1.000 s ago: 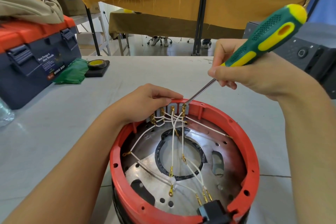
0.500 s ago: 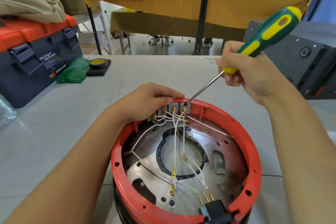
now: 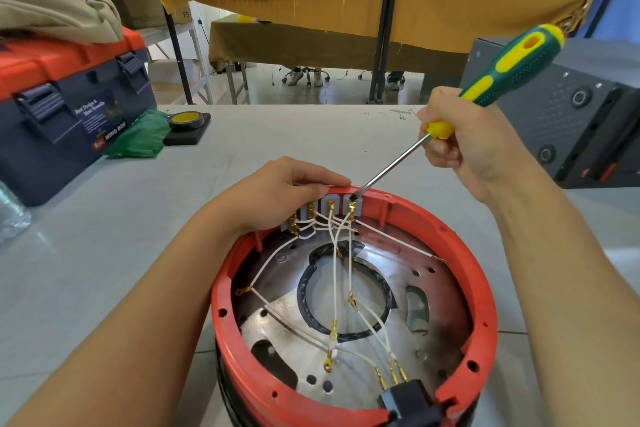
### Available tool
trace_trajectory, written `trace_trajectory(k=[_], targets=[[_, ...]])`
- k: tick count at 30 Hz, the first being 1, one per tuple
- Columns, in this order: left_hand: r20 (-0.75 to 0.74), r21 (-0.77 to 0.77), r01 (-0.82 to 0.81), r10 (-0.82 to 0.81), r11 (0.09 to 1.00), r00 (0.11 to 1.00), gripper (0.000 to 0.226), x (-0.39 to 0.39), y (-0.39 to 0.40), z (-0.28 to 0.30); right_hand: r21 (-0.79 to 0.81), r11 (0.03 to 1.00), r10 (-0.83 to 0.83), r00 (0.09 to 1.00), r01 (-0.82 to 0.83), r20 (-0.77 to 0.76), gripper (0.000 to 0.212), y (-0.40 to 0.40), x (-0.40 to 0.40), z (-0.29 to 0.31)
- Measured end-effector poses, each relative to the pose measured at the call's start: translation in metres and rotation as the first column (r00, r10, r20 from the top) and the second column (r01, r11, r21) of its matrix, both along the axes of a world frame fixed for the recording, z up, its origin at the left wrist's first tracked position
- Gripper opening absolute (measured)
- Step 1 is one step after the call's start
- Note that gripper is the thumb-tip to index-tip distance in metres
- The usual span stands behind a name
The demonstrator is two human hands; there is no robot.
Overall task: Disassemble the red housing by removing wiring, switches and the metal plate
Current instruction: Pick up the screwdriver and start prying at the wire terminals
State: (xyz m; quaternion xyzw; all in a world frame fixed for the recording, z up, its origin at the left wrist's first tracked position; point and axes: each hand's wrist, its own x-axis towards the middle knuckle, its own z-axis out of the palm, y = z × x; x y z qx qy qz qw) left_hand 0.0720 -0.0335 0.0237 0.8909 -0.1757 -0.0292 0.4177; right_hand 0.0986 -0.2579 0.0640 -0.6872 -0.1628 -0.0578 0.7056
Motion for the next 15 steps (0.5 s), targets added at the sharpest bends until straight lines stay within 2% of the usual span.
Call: trace_trajectory(k=[3,9,15], targets=[[0.006,-0.018,0.009,-0.009,1.0,1.0,0.032,-0.001,0.0,0.0,-0.005,1.0,0.001,1.0,-0.001,0.004,0.044,0.0,0.001,0.0],[0.009,-0.007,0.012,-0.012,1.0,1.0,0.031,-0.001,0.0,0.0,-0.217,0.969,0.139,0.986,-0.116,0.092,0.031,-0.014,-0.006,0.009],[0.015,-0.006,0.013,-0.013,1.0,1.0,0.032,0.0,0.001,-0.001,-0.362,0.92,0.216,0.964,-0.149,0.153,0.018,-0.015,-0.011,0.017]])
